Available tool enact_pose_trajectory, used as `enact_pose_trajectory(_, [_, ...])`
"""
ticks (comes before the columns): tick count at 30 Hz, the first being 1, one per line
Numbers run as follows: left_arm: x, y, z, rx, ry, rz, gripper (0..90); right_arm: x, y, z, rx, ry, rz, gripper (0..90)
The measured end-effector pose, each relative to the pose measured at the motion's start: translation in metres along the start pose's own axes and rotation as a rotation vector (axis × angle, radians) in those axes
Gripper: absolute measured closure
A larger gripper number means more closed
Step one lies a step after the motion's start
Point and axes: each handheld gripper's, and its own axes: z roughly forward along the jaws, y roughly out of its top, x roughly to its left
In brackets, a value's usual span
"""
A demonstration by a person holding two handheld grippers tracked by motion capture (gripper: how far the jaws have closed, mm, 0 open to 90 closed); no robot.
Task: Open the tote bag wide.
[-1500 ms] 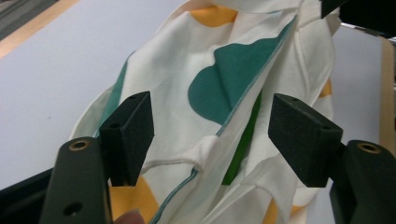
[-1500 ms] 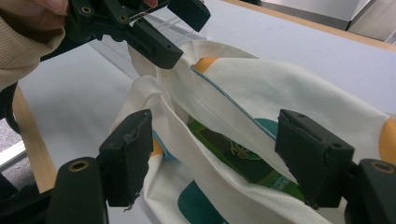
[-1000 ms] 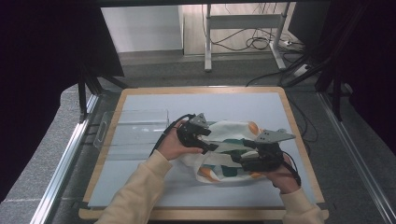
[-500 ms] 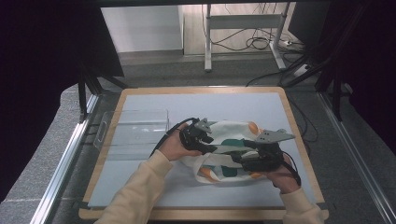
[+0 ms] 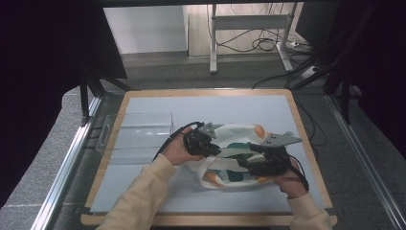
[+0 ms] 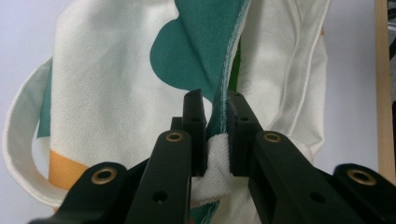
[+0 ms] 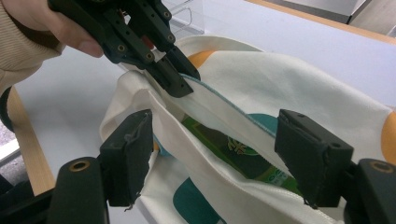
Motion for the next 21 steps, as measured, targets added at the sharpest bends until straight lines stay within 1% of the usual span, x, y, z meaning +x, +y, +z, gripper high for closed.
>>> enact_pose_trajectory(5, [0.0, 0.0, -0.002, -0.003, 0.005, -0.002, 81.4, 0.001, 0.001, 0.003, 0.016, 0.019, -0.006, 30.7])
enact_pose_trajectory(6, [0.001, 0.0, -0.002, -0.005, 0.005, -0.002, 81.4, 0.003, 0.002, 0.005, 0.025, 0.03, -0.015, 31.2])
enact_pose_trajectory(8, [0.001, 0.0, -0.002, -0.005, 0.004, -0.003, 81.4, 0.004, 0.003, 0.007, 0.031, 0.034, -0.019, 31.3])
enact_pose_trajectory(10, [0.0, 0.0, -0.002, -0.005, 0.004, -0.005, 81.4, 0.006, 0.005, 0.012, 0.045, 0.045, -0.032, 31.5])
enact_pose_trajectory(12, [0.001, 0.0, -0.002, -0.006, 0.003, -0.004, 81.6, 0.008, 0.008, 0.021, 0.072, 0.062, -0.046, 32.0])
enact_pose_trajectory(13, [0.001, 0.0, -0.003, -0.006, 0.002, -0.005, 81.6, 0.008, 0.008, 0.021, 0.072, 0.062, -0.046, 32.0])
enact_pose_trajectory(14, [0.001, 0.0, -0.003, -0.006, 0.0, -0.006, 81.7, 0.009, 0.009, 0.028, 0.1, 0.068, -0.052, 32.2])
enact_pose_trajectory(15, [0.001, 0.0, -0.003, -0.005, -0.001, -0.007, 81.7, 0.009, 0.009, 0.028, 0.1, 0.068, -0.052, 32.2])
enact_pose_trajectory(16, [0.002, 0.001, -0.003, -0.003, -0.002, -0.007, 81.8, 0.01, 0.009, 0.033, 0.123, 0.063, -0.059, 33.7])
enact_pose_trajectory(17, [0.001, 0.001, -0.002, -0.01, -0.003, -0.014, 81.8, 0.01, 0.009, 0.033, 0.123, 0.063, -0.059, 33.7])
enact_pose_trajectory(18, [0.002, 0.002, -0.003, 0.006, 0.0, 0.001, 81.9, 0.011, 0.008, 0.038, 0.147, 0.062, -0.063, 36.5])
enact_pose_trajectory(19, [0.002, 0.002, -0.003, 0.006, 0.0, 0.001, 82.0, 0.011, 0.008, 0.038, 0.147, 0.062, -0.063, 36.5])
enact_pose_trajectory(20, [0.001, 0.003, -0.003, 0.002, 0.0, -0.002, 82.0, 0.012, 0.008, 0.04, 0.159, 0.064, -0.069, 37.8])
enact_pose_trajectory(21, [0.001, 0.003, -0.004, 0.009, 0.001, 0.002, 82.0, 0.013, 0.008, 0.042, 0.17, 0.069, -0.079, 39.5])
